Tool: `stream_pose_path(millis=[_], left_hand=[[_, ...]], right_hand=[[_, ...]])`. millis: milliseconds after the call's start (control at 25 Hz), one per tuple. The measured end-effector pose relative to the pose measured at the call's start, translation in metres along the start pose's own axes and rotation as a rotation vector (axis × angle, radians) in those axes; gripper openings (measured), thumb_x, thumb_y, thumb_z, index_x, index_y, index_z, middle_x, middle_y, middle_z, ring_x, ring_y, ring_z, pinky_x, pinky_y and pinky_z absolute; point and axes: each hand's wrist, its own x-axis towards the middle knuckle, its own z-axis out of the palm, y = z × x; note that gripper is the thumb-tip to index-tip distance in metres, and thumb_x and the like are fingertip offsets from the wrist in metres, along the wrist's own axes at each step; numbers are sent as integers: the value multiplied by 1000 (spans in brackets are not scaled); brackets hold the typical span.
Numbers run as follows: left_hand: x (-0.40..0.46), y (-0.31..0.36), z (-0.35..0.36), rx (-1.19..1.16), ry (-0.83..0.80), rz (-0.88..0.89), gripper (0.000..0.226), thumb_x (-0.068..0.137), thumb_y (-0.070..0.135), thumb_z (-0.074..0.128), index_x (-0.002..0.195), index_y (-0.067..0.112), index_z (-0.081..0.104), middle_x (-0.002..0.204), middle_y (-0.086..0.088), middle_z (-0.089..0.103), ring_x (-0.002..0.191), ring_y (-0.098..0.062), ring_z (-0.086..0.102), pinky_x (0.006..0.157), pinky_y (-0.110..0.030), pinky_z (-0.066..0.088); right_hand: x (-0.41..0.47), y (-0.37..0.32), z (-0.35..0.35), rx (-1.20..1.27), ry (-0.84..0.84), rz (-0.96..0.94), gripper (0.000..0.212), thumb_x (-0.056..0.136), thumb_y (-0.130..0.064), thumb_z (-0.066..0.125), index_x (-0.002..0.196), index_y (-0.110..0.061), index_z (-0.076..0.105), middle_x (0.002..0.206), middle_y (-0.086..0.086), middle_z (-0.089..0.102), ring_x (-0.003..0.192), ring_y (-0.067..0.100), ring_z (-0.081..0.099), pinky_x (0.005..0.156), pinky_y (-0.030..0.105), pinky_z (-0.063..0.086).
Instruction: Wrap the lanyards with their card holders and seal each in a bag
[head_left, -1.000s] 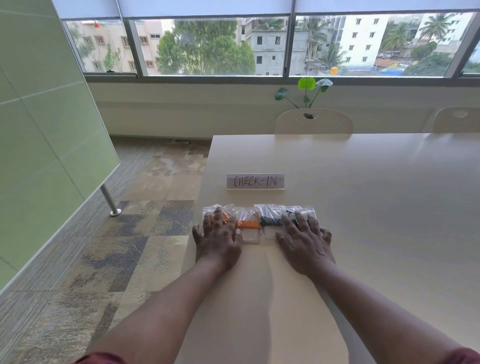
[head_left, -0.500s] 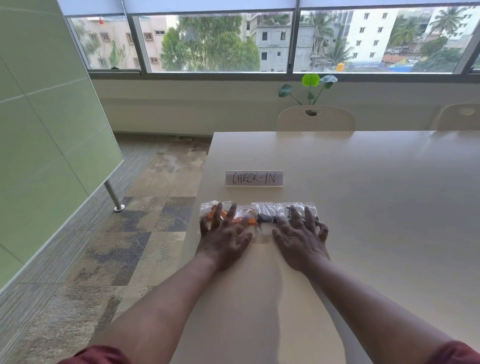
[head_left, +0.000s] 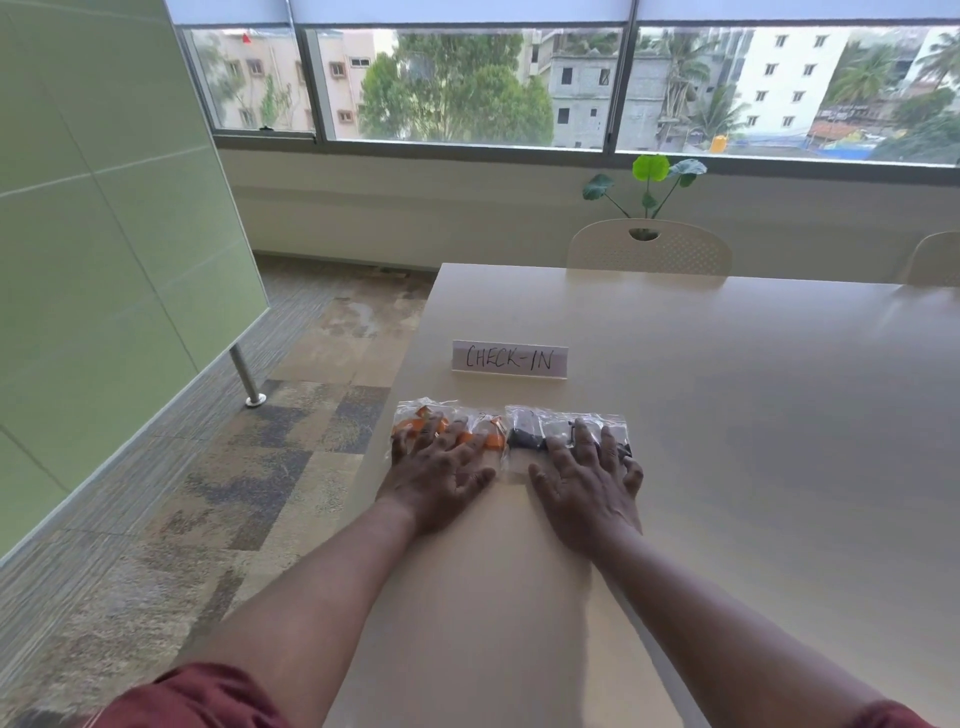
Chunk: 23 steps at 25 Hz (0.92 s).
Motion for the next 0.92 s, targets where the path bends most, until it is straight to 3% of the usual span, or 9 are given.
stream_pose_path(millis=[320,520,720,920], left_hand=[[-7,4,0,-47,146,-64,76,92,75,22,159,39,25,171,6,8,157,-20,-8,123,-52,-1],[-2,3,0,-41,73,-114,76,89,75,21,156,42,28,169,5,19,157,-26,1,123,-54,2],[-2,-2,-1,-82,58,-73,71,94,71,25,158,41,23,171,5,11,157,-26,-7,123,-54,-4],[-11,4,-10,-13,154,79,77,94,73,17,161,36,15,171,6,6,156,-18,-16,123,-45,-9]], right_hand=[[0,3,3,33,6,-8,78,87,-76,17,156,-42,15,170,-6,-1,155,23,-15,116,53,-3],[5,2,6,-8,5,-7,81,85,-80,15,155,-41,22,170,-5,4,155,23,-5,113,52,-1],[-1,-1,0,-51,36,-21,77,88,-75,11,157,-41,16,170,-7,-5,155,19,-14,115,49,0],[-20,-11,-11,-85,148,-102,73,95,-64,17,161,-32,13,169,-8,-10,156,14,-12,119,44,4]])
